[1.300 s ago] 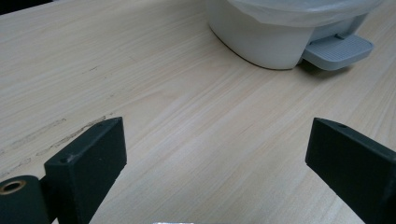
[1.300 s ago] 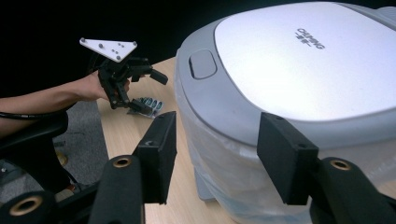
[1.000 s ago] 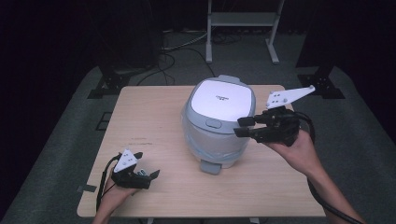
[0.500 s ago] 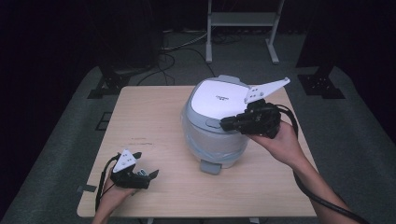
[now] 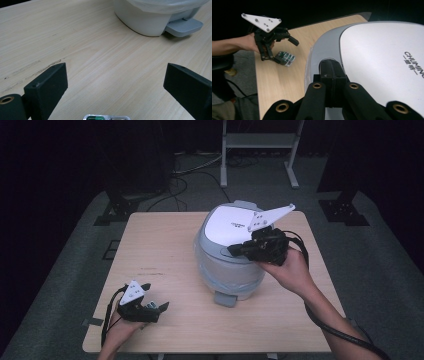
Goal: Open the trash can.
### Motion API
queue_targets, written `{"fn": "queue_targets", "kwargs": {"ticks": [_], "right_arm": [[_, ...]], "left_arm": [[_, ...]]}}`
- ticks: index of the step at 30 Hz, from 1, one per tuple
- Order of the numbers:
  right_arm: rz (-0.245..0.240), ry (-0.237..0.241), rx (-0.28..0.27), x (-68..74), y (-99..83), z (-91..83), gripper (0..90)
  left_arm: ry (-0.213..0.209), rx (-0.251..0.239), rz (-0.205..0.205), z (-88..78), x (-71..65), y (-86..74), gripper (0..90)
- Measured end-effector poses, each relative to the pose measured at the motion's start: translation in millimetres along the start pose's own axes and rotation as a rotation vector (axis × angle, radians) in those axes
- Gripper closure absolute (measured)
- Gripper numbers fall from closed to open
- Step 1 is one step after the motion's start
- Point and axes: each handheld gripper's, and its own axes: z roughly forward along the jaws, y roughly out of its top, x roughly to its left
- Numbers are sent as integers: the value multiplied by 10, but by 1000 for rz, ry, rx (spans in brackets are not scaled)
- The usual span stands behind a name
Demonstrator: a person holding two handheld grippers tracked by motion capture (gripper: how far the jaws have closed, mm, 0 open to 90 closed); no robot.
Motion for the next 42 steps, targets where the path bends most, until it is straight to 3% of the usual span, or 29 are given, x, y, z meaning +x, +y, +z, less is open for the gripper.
{"fn": "queue_targets", "kwargs": {"ticks": [10, 16, 21, 36, 42], "right_arm": [[-8, 2, -2, 48, -10, 40, 896], [18, 15, -10, 22, -31, 4, 860], [65, 33, -73, -12, -126, -193, 818], [132, 4, -98, -96, -496, -591, 708], [152, -11, -94, -132, -633, -676, 673]], "left_arm": [[-1, 3, 3, 3, -10, 3, 44], [0, -1, 0, -12, 4, -2, 44], [-1, 1, -3, -12, 5, -3, 44], [-11, 13, 0, -4, -2, -6, 48], [-14, 7, -3, -16, -2, -10, 48]]}}
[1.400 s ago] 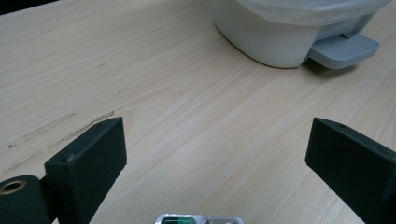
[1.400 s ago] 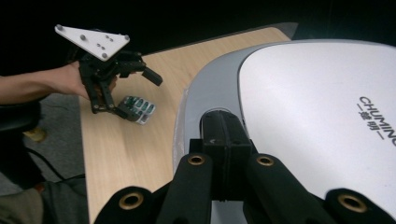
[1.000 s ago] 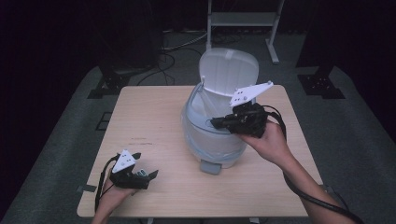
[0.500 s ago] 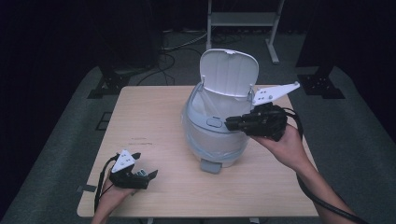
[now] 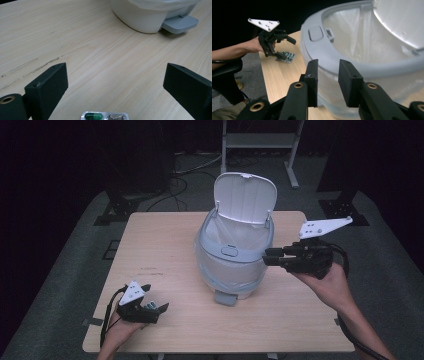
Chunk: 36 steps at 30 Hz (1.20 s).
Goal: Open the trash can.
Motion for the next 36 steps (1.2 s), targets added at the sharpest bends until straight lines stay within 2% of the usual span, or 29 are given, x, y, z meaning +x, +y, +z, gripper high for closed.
{"fn": "queue_targets", "kwargs": {"ticks": [4, 9, 10, 13, 19, 23, 29, 36], "right_arm": [[31, -3, -10, -66, -174, -55, 614], [60, -7, -13, -117, -333, -83, 590], [75, -11, -14, -151, -420, -94, 576], [85, -14, -15, -172, -476, -105, 564], [122, -47, -13, -268, -728, -139, 517], [139, -56, -7, -301, -827, -123, 497], [178, -58, 8, -370, -1070, -49, 484], [192, -72, 8, -390, -1206, -26, 466]], "left_arm": [[-2, 5, 1, 3, 3, -4, 48], [-9, 13, 4, 7, 2, -8, 48], [-13, 13, 3, 6, 3, -4, 48], [-17, 12, 8, 5, 1, 4, 48], [-22, 12, 13, 5, -5, 26, 49], [-31, 15, 23, -2, -5, 41, 54], [-33, 12, 29, -28, 21, 86, 55], [-36, 21, 36, -41, 31, 89, 64]]}}
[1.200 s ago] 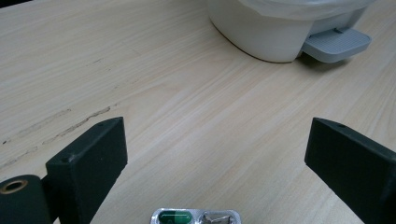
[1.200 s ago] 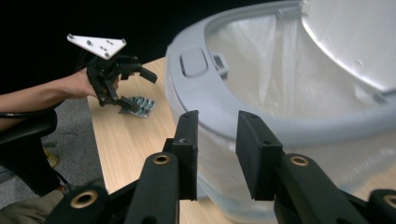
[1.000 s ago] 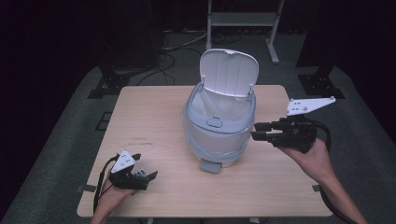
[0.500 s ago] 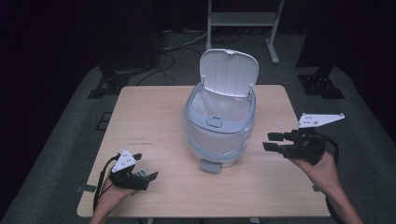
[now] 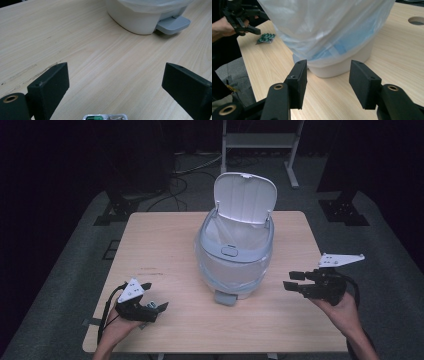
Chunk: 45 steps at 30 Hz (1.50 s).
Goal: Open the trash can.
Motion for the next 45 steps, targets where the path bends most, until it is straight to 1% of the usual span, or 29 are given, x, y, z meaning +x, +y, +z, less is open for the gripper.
{"fn": "queue_targets", "kwargs": {"ticks": [1, 5, 9, 12, 13, 15, 18, 21, 24, 25, 29, 34, 36, 37, 43, 45], "right_arm": [[6, -6, 1, -10, -43, 9, 457], [11, -13, 7, -27, -109, 26, 442], [25, -16, 10, -45, -191, 48, 432], [35, -13, 8, -56, -253, 62, 423], [45, -10, 7, -63, -295, 74, 414], [46, -10, 6, -66, -308, 81, 409], [48, -13, 10, -68, -355, 108, 396], [52, -16, 15, -69, -397, 139, 390], [48, -18, 24, -66, -432, 168, 386], [43, -20, 29, -66, -451, 181, 384], [45, -24, 38, -63, -484, 191, 380], [49, -28, 37, -74, -518, 185, 373], [47, -28, 38, -77, -522, 187, 373], [47, -25, 40, -74, -530, 191, 373], [42, -26, 44, -68, -540, 205, 372], [39, -28, 47, -66, -542, 209, 365]], "left_arm": [[-2, 2, 0, -2, -3, -2, 64], [-14, 18, 8, -11, -12, -15, 67], [-20, 33, 4, -17, -10, -47, 67], [-18, 44, 3, -35, -10, -76, 67], [-19, 50, 4, -45, -8, -86, 73], [-26, 54, 3, -59, -11, -109, 90], [-29, 68, 1, -80, -15, -150, 90], [-33, 91, 2, -93, -14, -198, 90], [-32, 110, -2, -97, -13, -239, 90], [-31, 119, -4, -92, -11, -275, 90], [-25, 137, -12, -81, -2, -327, 90], [-16, 159, -29, -92, 34, -377, 90], [-16, 167, -29, -91, 41, -385, 90], [-13, 176, -30, -92, 46, -396, 100], [-29, 204, -42, -77, 69, -445, 151], [-33, 213, -44, -75, 80, -456, 195]]}}
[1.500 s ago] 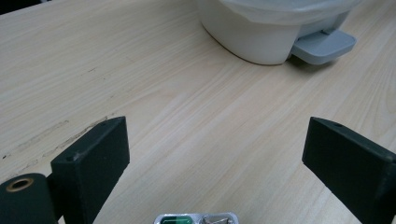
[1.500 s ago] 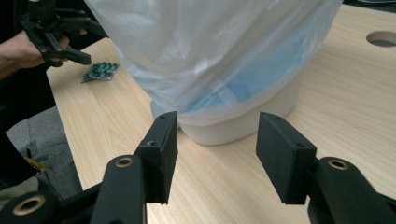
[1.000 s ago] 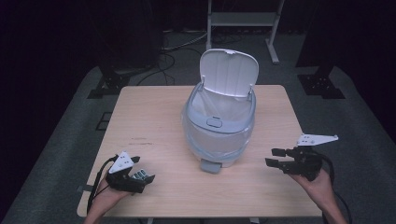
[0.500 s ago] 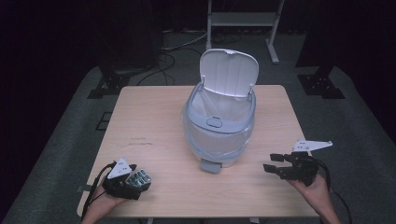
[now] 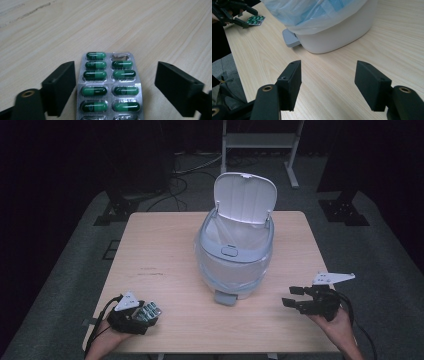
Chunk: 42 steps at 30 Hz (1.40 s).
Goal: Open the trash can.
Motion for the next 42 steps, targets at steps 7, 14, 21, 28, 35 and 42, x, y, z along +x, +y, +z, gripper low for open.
{"fn": "queue_targets", "kwargs": {"ticks": [7, 14, 21, 28, 35, 42], "right_arm": [[7, -9, -12, -16, -15, -19, 340], [7, -11, 0, -20, -42, -2, 331], [0, -18, 12, -15, -61, 31, 326], [-10, -23, 22, -3, -61, 54, 321], [-14, -25, 26, 4, -75, 58, 321], [-17, -27, 28, 1, -91, 47, 320]], "left_arm": [[5, -12, 11, -26, 18, 2, 331], [-4, -20, 18, -66, 10, 79, 332], [-43, 1, 57, -91, -49, 215, 332], [-82, -4, 87, -137, -111, 388, 333], [-115, -5, 140, -225, -190, 639, 333], [-141, -18, 171, -317, -219, 896, 333]]}}
